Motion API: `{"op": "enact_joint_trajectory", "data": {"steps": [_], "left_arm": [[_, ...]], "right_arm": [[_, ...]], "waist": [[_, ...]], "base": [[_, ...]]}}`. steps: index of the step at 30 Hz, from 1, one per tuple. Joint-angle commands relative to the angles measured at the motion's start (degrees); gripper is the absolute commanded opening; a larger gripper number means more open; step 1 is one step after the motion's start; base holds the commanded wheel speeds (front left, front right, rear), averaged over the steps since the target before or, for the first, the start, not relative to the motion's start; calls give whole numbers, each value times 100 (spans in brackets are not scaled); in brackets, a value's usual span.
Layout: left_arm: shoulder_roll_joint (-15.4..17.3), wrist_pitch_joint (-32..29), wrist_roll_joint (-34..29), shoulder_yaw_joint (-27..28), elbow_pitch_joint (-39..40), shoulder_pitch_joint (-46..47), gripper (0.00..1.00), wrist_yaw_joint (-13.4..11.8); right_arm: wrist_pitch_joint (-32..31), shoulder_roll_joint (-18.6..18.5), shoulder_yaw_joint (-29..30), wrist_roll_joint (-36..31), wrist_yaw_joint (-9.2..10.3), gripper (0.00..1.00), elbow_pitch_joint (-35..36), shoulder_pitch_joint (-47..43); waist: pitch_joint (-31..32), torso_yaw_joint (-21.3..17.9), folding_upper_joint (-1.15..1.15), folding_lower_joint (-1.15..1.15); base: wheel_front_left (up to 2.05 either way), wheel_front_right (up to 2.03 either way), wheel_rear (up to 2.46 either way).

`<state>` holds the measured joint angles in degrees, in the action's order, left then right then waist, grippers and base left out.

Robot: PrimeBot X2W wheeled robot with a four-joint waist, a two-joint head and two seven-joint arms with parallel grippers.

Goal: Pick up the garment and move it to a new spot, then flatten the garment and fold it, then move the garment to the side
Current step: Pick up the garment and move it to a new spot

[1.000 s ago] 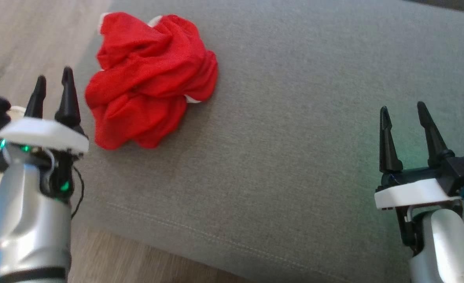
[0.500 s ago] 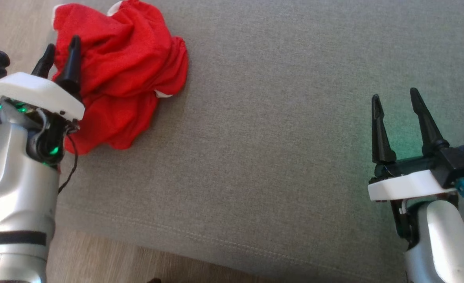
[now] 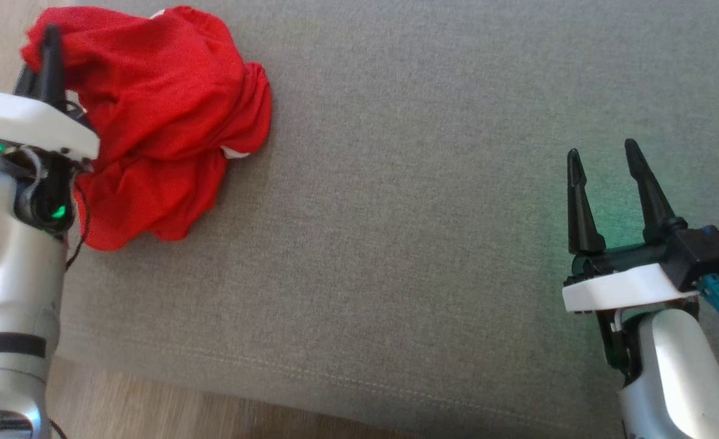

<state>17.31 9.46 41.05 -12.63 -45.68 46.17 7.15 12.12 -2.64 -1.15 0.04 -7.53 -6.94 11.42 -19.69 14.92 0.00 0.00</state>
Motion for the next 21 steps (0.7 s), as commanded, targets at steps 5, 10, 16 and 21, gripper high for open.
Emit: {"op": "enact_joint_trajectory", "data": {"steps": [5,10,16,21], "left_arm": [[476,463,-86,178,440,424,0,34],[579,542,-344,233,1016,455,0,34],[616,549,-606,146,1633,390,0,8],[595,400,-783,9,2405,369,0,-252]], "right_arm": [[169,-24,-218,228,4,100,-81,108],[255,-24,-270,505,4,100,-288,77],[283,-23,-307,784,4,100,-397,47],[286,-23,-240,952,4,100,-236,-6]], "waist": [[418,-69,0,0],[775,-215,0,0],[1020,-453,0,0],[1029,-793,0,0]], "base": [[0,0,0],[0,0,0],[0,0,0],[0,0,0]]}}
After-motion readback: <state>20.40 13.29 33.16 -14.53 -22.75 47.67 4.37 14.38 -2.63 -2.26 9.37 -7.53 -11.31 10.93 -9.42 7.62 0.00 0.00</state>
